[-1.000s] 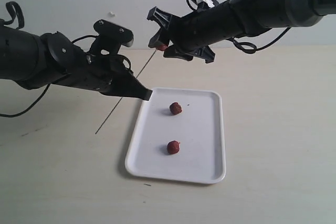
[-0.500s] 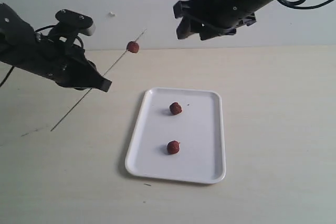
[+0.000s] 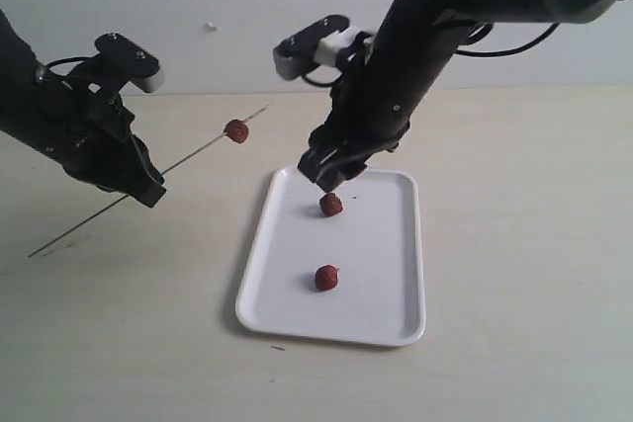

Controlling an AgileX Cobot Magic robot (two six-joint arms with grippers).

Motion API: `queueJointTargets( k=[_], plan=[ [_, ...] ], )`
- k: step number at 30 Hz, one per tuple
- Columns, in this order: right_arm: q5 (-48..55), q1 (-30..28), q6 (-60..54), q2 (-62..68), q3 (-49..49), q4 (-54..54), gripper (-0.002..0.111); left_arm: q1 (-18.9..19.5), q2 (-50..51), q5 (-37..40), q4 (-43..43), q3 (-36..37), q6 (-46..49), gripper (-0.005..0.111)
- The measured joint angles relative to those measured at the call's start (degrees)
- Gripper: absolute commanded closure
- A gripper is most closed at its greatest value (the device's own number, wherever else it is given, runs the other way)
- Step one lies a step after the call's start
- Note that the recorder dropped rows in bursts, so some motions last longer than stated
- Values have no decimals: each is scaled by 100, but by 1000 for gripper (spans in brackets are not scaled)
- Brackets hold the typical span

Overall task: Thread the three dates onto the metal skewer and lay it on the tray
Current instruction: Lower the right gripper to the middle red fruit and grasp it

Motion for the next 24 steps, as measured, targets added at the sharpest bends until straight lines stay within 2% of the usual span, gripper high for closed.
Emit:
queueJointTargets(
  k=[6, 11, 16, 19, 24],
  plan=[
    [-23, 109, 390, 516, -202, -674, 53, 180, -11, 11, 11, 0, -89, 107],
    [256, 141, -178, 809, -565, -880, 53, 352, -11, -1, 11, 0, -111, 107],
    [1087, 141, -1196, 837, -688, -613, 53, 399, -11, -30, 11, 0, -125, 107],
    [1639, 154, -1403, 837, -688, -364, 53, 399, -11, -53, 0, 0, -125, 107],
    [1820, 168, -2028, 837, -688, 120, 53, 399, -11, -102, -76, 0, -125, 107]
  ],
)
